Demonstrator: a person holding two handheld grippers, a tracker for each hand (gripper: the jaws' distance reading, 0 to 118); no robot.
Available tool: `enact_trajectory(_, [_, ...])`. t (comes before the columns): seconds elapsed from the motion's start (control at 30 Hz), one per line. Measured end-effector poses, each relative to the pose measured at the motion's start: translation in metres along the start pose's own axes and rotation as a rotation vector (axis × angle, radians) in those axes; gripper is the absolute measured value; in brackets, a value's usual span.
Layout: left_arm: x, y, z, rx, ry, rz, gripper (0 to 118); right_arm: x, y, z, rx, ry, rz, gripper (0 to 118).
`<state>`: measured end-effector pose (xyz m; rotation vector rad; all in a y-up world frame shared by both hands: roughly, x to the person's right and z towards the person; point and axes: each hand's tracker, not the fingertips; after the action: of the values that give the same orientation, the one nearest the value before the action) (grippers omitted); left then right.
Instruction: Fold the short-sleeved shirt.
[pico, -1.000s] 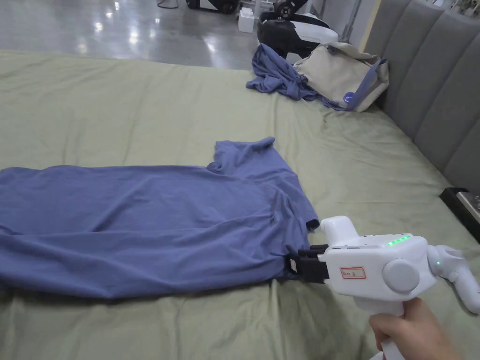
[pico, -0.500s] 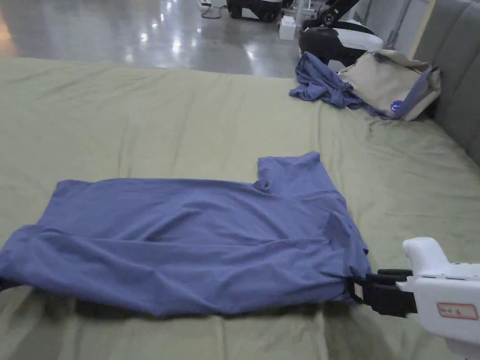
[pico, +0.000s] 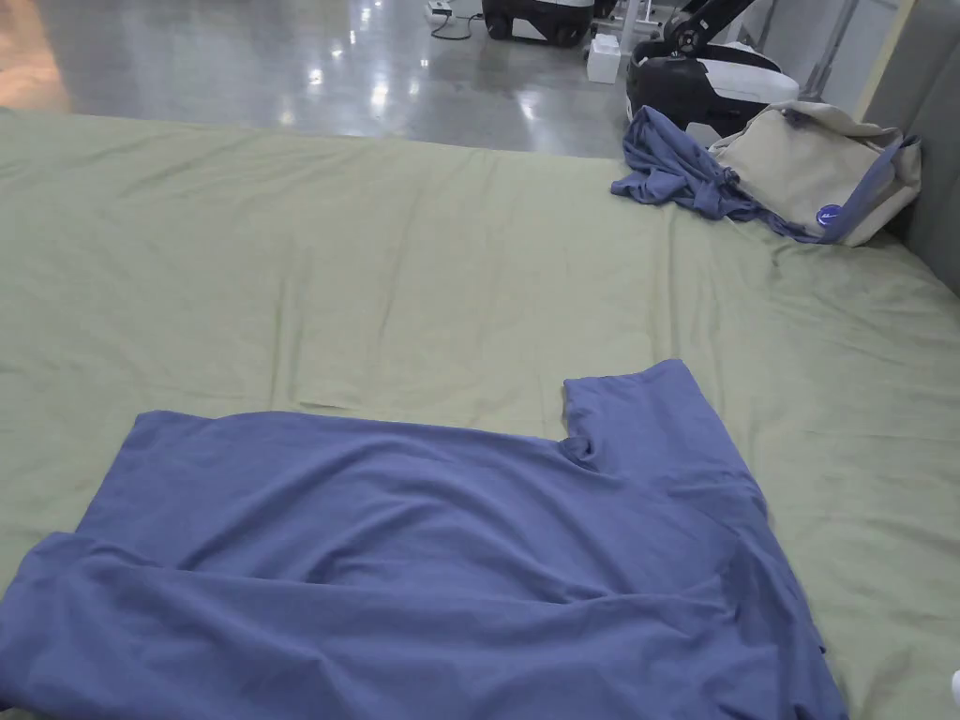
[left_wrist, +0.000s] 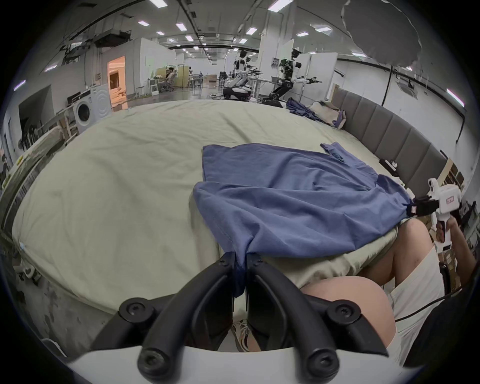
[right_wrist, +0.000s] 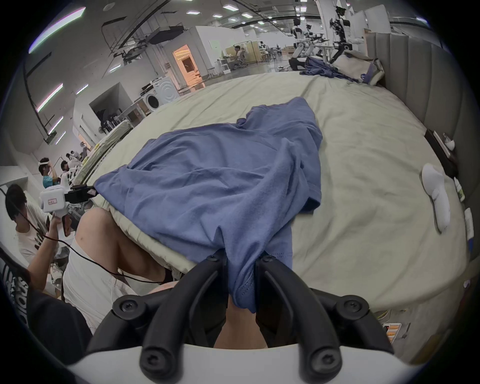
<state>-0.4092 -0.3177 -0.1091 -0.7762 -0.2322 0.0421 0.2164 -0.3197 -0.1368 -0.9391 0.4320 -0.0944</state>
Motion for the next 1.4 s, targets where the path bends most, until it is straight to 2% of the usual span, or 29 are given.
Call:
enact_trajectory(0.1, [0.002,0.0,-0.005,0.004,0.017,-0.011,10,-0.001,0.0,-0.007,-0.006,-0.011,0.018,21])
enact_trajectory(0.13, [0.001,0.0,-0.006,0.004,0.022,-0.016,10,0.001,-0.002,-0.011,-0.008,-0.021,0.034,26])
enact_trajectory(0.17, [0.001,-0.001,-0.006,0.01,0.026,-0.021,16,0.0,-0.001,-0.01,-0.003,-0.045,0.06,41])
enact_trajectory(0.2, [0.001,0.0,-0.006,0.017,0.028,-0.023,32,-0.001,0.0,-0.008,0.016,-0.075,0.077,62])
enact_trajectory(0.23, [0.002,0.0,-0.004,0.033,0.047,-0.026,56,0.0,0.002,-0.003,0.037,-0.106,0.074,80])
enact_trajectory(0.27, [0.001,0.002,-0.001,0.047,0.062,-0.019,83,0.003,0.004,0.005,0.057,-0.099,0.055,86])
enact_trajectory(0.33, [-0.001,0.01,0.009,0.134,0.089,0.004,86,0.003,0.019,0.027,0.177,-0.086,0.031,89])
enact_trajectory(0.37, [0.003,0.018,0.016,0.187,0.115,0.006,86,-0.001,0.028,0.04,0.249,-0.119,0.044,97])
enact_trajectory(0.43, [0.012,0.038,0.036,0.305,0.141,-0.012,89,-0.017,0.045,0.071,0.422,-0.15,0.1,106])
enact_trajectory(0.53, [0.029,0.063,0.069,0.522,0.143,0.019,95,-0.04,0.051,0.099,0.674,-0.254,0.175,108])
enact_trajectory(0.6, [0.042,0.072,0.083,0.616,0.179,0.054,109,-0.057,0.048,0.109,0.823,-0.312,0.18,111])
enact_trajectory(0.67, [0.055,0.07,0.092,0.678,0.197,0.041,109,-0.071,0.041,0.108,0.869,-0.368,0.197,116])
enact_trajectory(0.73, [0.064,0.064,0.093,0.67,0.195,0.053,109,-0.078,0.034,0.101,0.862,-0.415,0.194,116])
enact_trajectory(0.8, [0.07,0.054,0.09,0.663,0.179,0.062,109,-0.079,0.026,0.093,0.856,-0.418,0.167,116])
enact_trajectory(0.9, [0.075,0.039,0.084,0.614,0.195,0.021,109,-0.078,0.013,0.091,0.876,-0.37,0.121,116])
enact_trajectory(0.93, [0.077,0.032,0.083,0.613,0.206,0.016,106,-0.078,0.01,0.09,0.889,-0.373,0.112,115])
enact_trajectory(0.97, [0.078,0.027,0.084,0.618,0.207,0.009,84,-0.078,0.007,0.089,0.891,-0.376,0.106,108])
enact_trajectory(1.0, [0.079,0.023,0.085,0.63,0.237,0.004,48,-0.078,0.005,0.089,0.895,-0.371,0.109,85])
enact_trajectory(1.03, [0.079,0.023,0.083,0.619,0.262,0.006,4,-0.078,0.004,0.089,0.903,-0.372,0.109,31])
enact_trajectory(1.07, [0.077,0.022,0.081,0.612,0.266,0.012,1,-0.08,0.006,0.088,0.909,-0.413,0.101,2])
enact_trajectory(1.1, [0.075,0.018,0.084,0.629,0.277,0.042,1,-0.081,0.006,0.085,0.926,-0.472,0.083,2])
enact_trajectory(1.17, [0.07,0.022,0.086,0.615,0.24,0.069,1,-0.077,0.008,0.083,0.912,-0.363,0.066,2])
enact_trajectory(1.23, [0.07,0.023,0.088,0.627,0.246,0.074,1,-0.08,0.011,0.081,0.901,-0.398,0.066,2])
enact_trajectory(1.33, [0.072,0.03,0.086,0.62,0.255,0.044,1,-0.083,0.012,0.076,0.882,-0.412,0.115,2])
enact_trajectory(1.4, [0.069,0.039,0.081,0.594,0.223,0.039,1,-0.084,0.014,0.072,0.86,-0.386,0.123,2])
